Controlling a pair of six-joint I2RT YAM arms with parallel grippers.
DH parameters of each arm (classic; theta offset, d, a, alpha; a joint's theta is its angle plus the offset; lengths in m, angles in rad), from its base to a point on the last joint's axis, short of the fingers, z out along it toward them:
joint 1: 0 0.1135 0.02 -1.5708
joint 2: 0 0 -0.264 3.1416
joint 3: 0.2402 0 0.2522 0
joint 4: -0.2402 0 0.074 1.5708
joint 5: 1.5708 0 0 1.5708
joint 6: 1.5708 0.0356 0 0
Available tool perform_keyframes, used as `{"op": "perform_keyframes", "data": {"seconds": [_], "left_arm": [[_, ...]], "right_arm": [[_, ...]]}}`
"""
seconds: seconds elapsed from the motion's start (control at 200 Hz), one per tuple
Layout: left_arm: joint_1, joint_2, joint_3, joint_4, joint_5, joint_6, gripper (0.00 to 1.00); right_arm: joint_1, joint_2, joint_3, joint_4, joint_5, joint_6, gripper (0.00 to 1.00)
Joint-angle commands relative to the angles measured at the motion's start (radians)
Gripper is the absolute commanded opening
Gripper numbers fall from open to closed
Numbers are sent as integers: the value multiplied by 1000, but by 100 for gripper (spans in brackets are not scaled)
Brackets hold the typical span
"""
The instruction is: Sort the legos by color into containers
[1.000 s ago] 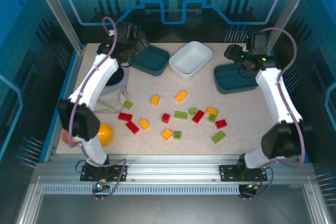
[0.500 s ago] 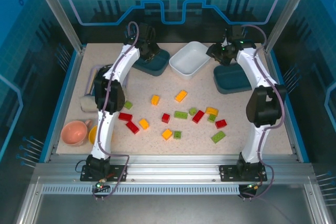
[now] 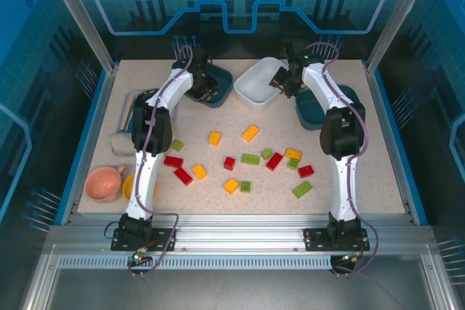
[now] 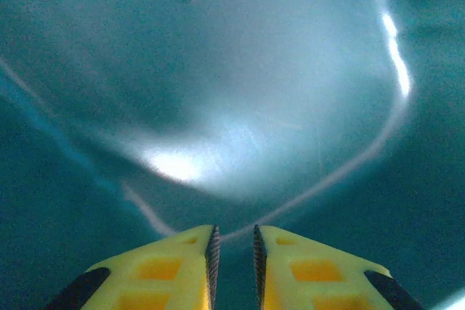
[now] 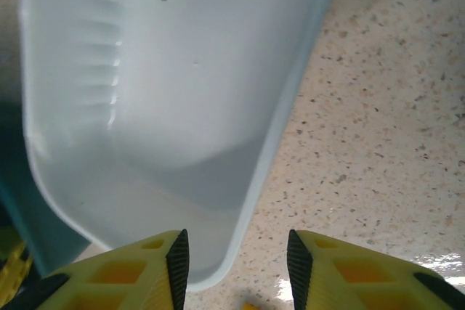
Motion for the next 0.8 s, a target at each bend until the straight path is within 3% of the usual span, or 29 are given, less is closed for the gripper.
{"op": "perform_keyframes", "data": {"seconds": [0.0,0.26,0.385,0.56,0.795], "left_arm": [[1,-106,-90,-53,17,67,23],[1,-243,-250,-101,-58,160,22],[3,-275,-285,-187,-119,213,15],[19,-359,-376,-174,-189,242,15],[19,-337,-266,-165,-207,180,18]], "right_arm": [[15,31,51,-45,27,39,45],[27,160,153,-94,42,33,44],[31,219,223,-144,53,10,40],[43,266,299,-191,84,-76,28],[58,255,300,-234,156,-187,13]]}}
